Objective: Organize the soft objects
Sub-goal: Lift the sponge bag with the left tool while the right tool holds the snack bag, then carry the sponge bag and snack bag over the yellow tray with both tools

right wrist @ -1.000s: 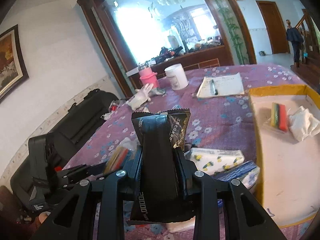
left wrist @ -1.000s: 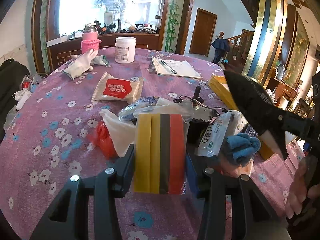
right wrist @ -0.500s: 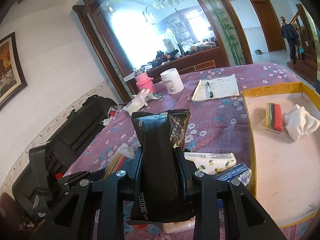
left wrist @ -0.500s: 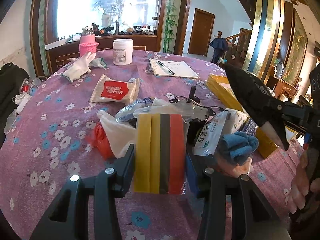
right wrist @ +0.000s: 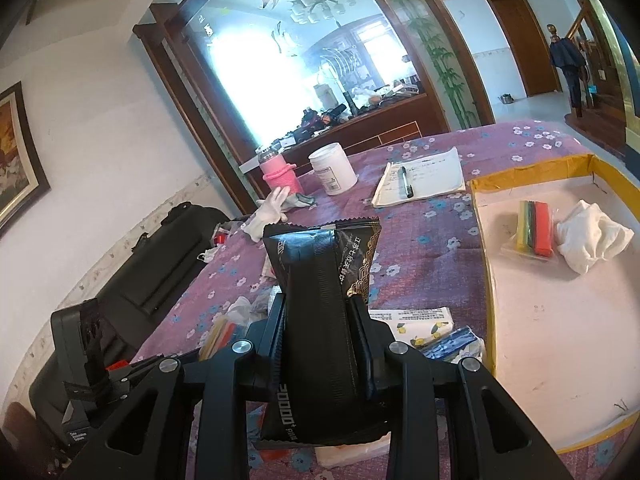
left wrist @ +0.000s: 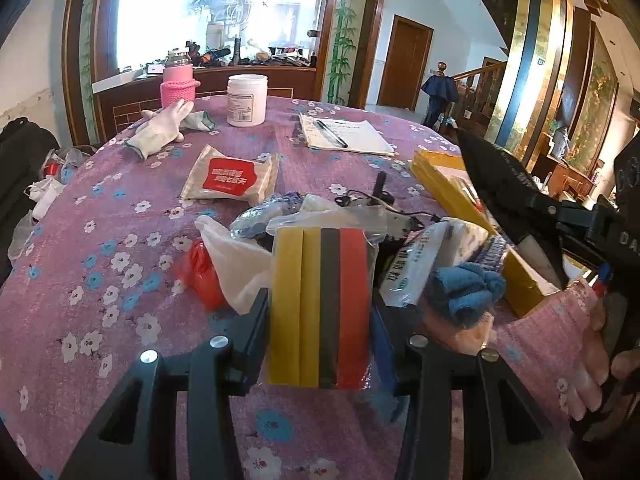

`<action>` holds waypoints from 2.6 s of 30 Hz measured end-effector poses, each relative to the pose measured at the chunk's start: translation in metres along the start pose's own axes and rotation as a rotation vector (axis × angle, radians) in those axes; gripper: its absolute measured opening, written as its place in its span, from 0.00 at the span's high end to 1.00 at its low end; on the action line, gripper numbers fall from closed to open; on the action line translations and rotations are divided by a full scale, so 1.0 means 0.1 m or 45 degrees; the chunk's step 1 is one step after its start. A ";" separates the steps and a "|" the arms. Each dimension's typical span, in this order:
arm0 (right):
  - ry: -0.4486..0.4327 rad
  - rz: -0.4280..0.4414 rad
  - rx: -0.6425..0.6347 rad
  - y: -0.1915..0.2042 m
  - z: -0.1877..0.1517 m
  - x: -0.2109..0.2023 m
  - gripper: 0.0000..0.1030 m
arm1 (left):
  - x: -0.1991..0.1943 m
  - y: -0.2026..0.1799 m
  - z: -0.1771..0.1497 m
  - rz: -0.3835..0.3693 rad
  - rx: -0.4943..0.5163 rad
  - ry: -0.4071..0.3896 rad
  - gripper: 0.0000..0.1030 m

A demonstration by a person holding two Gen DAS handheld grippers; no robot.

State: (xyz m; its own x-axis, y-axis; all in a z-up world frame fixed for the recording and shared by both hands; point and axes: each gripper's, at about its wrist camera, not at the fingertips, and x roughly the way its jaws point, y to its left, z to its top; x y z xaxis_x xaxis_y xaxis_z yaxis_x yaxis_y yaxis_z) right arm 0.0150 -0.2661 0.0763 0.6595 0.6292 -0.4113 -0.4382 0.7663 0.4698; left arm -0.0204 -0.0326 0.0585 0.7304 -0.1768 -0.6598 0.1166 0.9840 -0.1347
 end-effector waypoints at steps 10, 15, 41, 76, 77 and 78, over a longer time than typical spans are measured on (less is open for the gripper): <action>-0.063 -0.019 0.096 -0.25 0.12 -0.17 0.69 | -0.25 -0.22 0.11 -0.043 0.049 -0.033 0.57; -0.107 -0.040 0.129 -0.31 0.15 -0.33 0.69 | -0.28 -0.41 0.18 -0.074 0.077 -0.035 0.57; -0.244 -0.325 0.261 -1.08 0.12 -1.16 0.69 | 0.00 -1.56 0.42 -0.239 0.244 0.013 0.57; -0.031 -0.651 0.381 -1.65 0.04 -0.87 0.68 | 1.26 -2.45 0.33 -0.342 0.324 0.293 0.54; -0.029 -0.650 0.381 -1.65 0.04 -0.87 0.68 | 1.25 -2.46 0.32 -0.341 0.331 0.289 0.50; -0.029 -0.648 0.381 -1.64 0.04 -0.87 0.68 | 1.24 -2.47 0.31 -0.337 0.342 0.281 0.46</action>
State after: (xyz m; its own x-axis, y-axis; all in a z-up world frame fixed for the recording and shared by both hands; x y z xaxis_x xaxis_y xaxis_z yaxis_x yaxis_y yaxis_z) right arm 0.0324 -0.4471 0.0379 0.7560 0.1861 -0.6276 0.1263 0.8992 0.4188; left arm 0.0622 -0.2969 0.0332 0.4940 -0.3954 -0.7744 0.4725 0.8697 -0.1427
